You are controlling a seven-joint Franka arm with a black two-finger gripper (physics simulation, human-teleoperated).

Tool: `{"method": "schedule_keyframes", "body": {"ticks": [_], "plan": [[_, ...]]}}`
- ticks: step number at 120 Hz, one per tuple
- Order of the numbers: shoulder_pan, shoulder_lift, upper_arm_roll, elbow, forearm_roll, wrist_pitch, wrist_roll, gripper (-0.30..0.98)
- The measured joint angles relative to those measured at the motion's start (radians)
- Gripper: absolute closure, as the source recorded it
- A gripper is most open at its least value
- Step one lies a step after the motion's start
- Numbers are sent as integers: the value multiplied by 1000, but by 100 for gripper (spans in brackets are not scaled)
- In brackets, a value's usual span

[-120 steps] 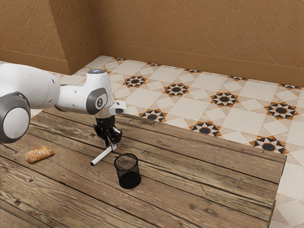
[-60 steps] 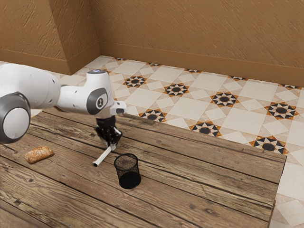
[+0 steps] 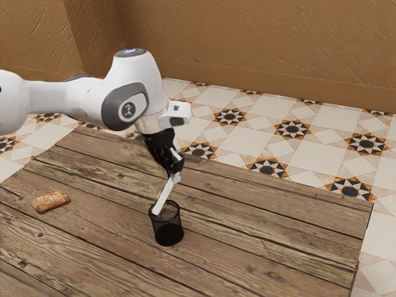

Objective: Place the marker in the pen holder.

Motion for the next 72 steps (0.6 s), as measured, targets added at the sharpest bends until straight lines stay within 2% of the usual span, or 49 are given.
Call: {"method": "schedule_keyframes", "body": {"ticks": [17, 31, 39, 45, 60, 65, 72], "plan": [[-124, -26, 8, -35, -4, 57, 12, 79], [-241, -45, 42, -44, 0, 98, 37, 79], [-275, -65, 73, -82, -1, 132, 58, 79], [-228, -86, 92, -104, -2, 154, 74, 79], [76, -103, 110, -120, -2, 190, 108, 79], [106, -104, 111, -121, -2, 198, 117, 79], [91, -104, 112, -122, -2, 207, 130, 79]]}}
